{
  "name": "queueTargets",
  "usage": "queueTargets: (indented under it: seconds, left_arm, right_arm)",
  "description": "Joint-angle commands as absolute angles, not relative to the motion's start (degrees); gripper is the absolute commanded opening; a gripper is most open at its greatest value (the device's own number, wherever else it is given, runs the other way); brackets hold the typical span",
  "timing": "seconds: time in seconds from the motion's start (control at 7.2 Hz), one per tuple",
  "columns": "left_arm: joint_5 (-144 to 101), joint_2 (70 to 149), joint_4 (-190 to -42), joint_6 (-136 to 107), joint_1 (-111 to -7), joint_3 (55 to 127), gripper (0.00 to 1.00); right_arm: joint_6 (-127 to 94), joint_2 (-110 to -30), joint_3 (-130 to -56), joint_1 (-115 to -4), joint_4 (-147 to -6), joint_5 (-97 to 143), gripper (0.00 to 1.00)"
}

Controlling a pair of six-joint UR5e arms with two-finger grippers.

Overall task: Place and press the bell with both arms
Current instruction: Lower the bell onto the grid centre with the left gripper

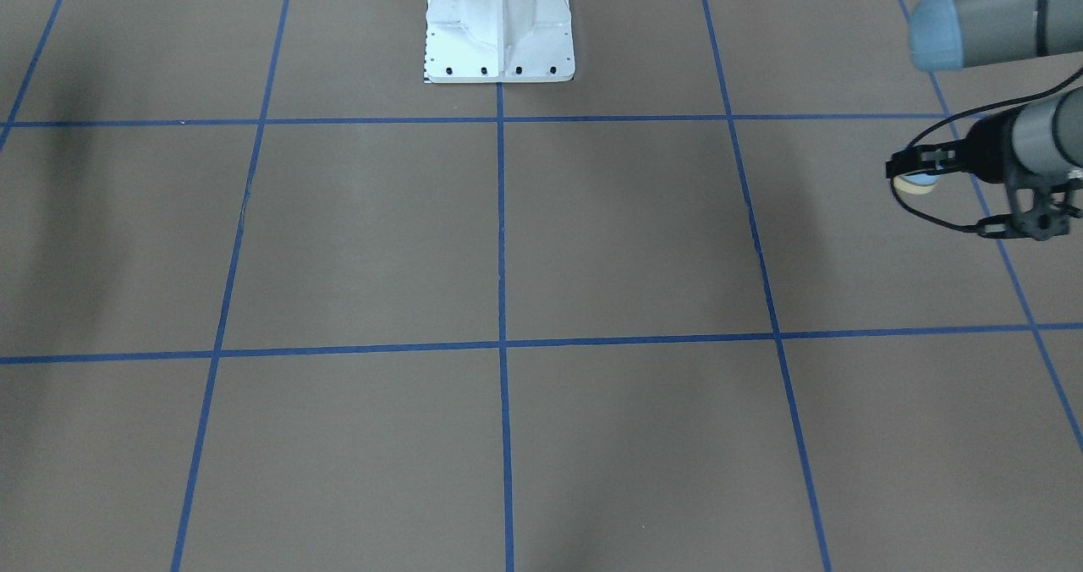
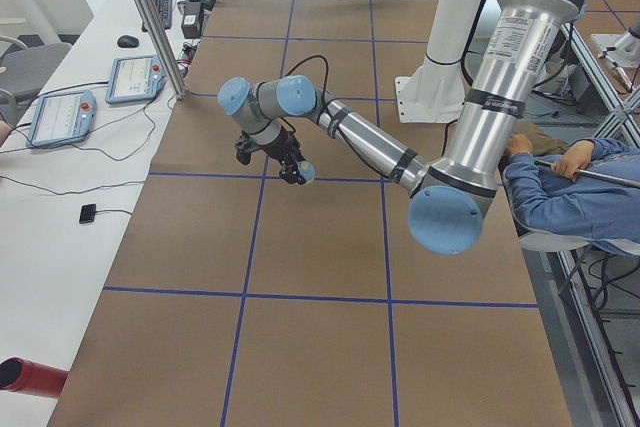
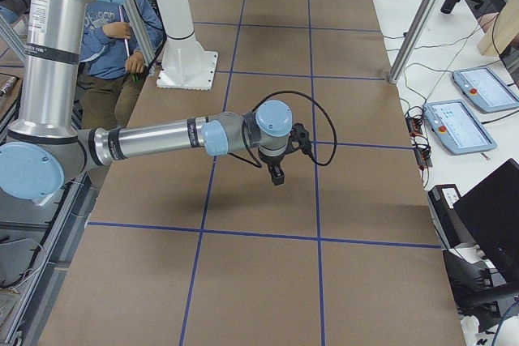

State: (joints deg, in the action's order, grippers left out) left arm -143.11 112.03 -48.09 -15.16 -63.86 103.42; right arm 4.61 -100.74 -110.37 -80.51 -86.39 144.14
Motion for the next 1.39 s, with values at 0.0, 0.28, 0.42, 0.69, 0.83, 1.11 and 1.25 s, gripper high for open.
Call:
queueTargets:
  seconds: [0.0, 0.28, 0.42, 0.69, 0.83, 1.11, 1.25]
  left_arm:
    - [-146.24, 125.18, -47.64, -29.55, -51.74, 99.96, 0.00]
    - [-146.42, 137.06, -54.00, -38.71, -45.38, 89.01, 0.00]
    - [-146.34, 141.63, -63.28, -46.42, -42.83, 80.24, 0.00]
    - [-145.90, 143.96, -83.05, -57.69, -38.17, 68.86, 0.00]
    - [-145.81, 144.75, -89.58, -60.53, -37.10, 64.73, 0.00]
    - [-145.72, 148.07, -90.97, -61.70, -36.04, 60.14, 0.12]
    - [-145.55, 148.44, -91.05, -61.61, -35.69, 59.77, 0.17]
  right_arm:
    - [4.48, -100.72, -108.90, -80.51, -86.40, 144.31, 1.00]
    - [4.57, -100.64, -107.15, -80.51, -86.40, 144.49, 1.00]
    - [4.57, -100.63, -107.14, -80.51, -86.40, 144.49, 1.00]
    - [4.48, -100.63, -107.05, -80.51, -86.48, 144.58, 1.00]
    - [4.48, -100.72, -107.05, -80.51, -86.48, 144.75, 1.00]
    - [4.48, -100.72, -107.05, -80.51, -86.57, 144.76, 1.00]
    - [4.48, -100.72, -106.88, -80.51, -86.57, 144.76, 1.00]
